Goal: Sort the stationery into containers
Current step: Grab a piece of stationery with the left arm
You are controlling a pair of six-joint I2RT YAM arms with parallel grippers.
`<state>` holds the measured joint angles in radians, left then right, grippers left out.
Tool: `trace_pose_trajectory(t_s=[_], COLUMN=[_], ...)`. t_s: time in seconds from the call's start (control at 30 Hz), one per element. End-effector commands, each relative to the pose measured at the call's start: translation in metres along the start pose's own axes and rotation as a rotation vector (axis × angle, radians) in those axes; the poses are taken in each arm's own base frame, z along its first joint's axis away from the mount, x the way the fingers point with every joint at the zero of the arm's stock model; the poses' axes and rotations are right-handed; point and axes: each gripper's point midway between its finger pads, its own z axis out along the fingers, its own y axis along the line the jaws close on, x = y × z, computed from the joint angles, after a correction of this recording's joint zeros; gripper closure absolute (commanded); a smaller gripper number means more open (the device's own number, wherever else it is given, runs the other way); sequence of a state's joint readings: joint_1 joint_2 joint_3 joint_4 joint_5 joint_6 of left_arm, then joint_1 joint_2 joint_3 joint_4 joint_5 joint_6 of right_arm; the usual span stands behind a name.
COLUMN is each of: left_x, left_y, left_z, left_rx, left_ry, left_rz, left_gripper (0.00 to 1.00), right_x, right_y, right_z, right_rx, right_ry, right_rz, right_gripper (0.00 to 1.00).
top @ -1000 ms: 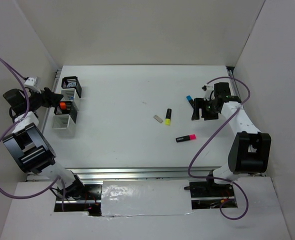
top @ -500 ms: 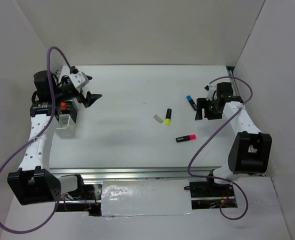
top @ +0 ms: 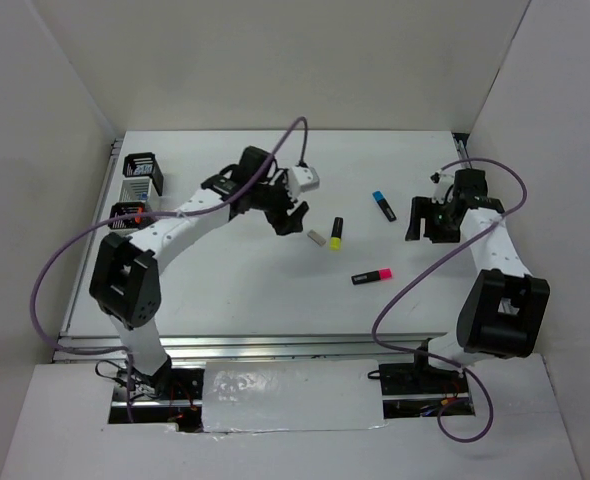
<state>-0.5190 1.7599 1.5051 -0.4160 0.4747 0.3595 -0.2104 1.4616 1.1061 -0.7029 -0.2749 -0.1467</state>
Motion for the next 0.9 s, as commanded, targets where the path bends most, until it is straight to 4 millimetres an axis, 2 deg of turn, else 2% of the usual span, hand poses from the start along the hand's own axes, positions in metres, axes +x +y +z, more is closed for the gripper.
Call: trace_pose_trajectory(t_s=[0.0,0.07,0.13,0.2,0.23,0.27,0.3,0.37,0.4,0.53,0.63,0.67,0.73,0.8,0.87], left_x=[-0.010,-0.009,-0.027,-0.021,-0.038,-0.029,-0.032,-0.036,-0.034,-0.028,-0.018,-0.024,-0.019,-0.023,-0.009], left_y=[-0.030,-0.062,-0.082,-0.093,-0.106,-0.106,-0.118,-0.124,-0.134,-0.142,-0.145,-0.144,-0.146,-0.151,-0.154], left_z=[0.026,0.052,0.069,0.096,0.103,0.121,0.131,0.152,0.161,0.194,0.209,0.214,0.223,0.229,0.240], left_rx=[0.045,0.138,0.192,0.223,0.237,0.221,0.230,0.218,0.216,0.206,0.198,0.190,0.194,0.200,0.191], left_ry=[-0.004,-0.012,-0.069,-0.042,-0.057,-0.024,-0.025,-0.015,0.005,0.047,0.051,0.019,0.013,0.003,0.046], left_rz=[0.005,0.036,0.069,0.053,0.081,0.070,0.087,0.095,0.107,0.083,0.029,0.029,0.007,0.009,0.008], left_gripper=[0.20,0.17,0.17,0.19,0.21,0.22,0.23,0.24,0.25,0.26,0.28,0.28,0.29,0.29,0.29], right_x=[0.009,0.012,0.014,0.017,0.019,0.022,0.022,0.025,0.026,0.029,0.032,0.033,0.034,0.036,0.037], right_y=[-0.002,-0.005,-0.010,-0.014,-0.018,-0.019,-0.021,-0.024,-0.026,-0.031,-0.037,-0.039,-0.040,-0.042,-0.045], right_z=[-0.013,-0.015,-0.017,-0.018,-0.018,-0.018,-0.020,-0.022,-0.024,-0.029,-0.032,-0.033,-0.034,-0.035,-0.037], right_rx=[0.001,0.001,0.000,-0.001,-0.001,-0.002,-0.004,-0.007,-0.005,0.002,0.006,0.004,0.002,0.003,0.007], right_ry=[-0.021,-0.023,-0.023,-0.013,-0.008,-0.002,-0.004,-0.005,-0.007,-0.016,-0.021,-0.021,-0.024,-0.023,-0.027], right_rz=[0.039,0.067,0.103,0.134,0.154,0.165,0.175,0.189,0.194,0.205,0.222,0.234,0.237,0.249,0.251], right_gripper=[0.21,0.21,0.21,0.21,0.21,0.21,0.21,0.21,0.21,0.21,0.21,0.21,0.21,0.21,0.21])
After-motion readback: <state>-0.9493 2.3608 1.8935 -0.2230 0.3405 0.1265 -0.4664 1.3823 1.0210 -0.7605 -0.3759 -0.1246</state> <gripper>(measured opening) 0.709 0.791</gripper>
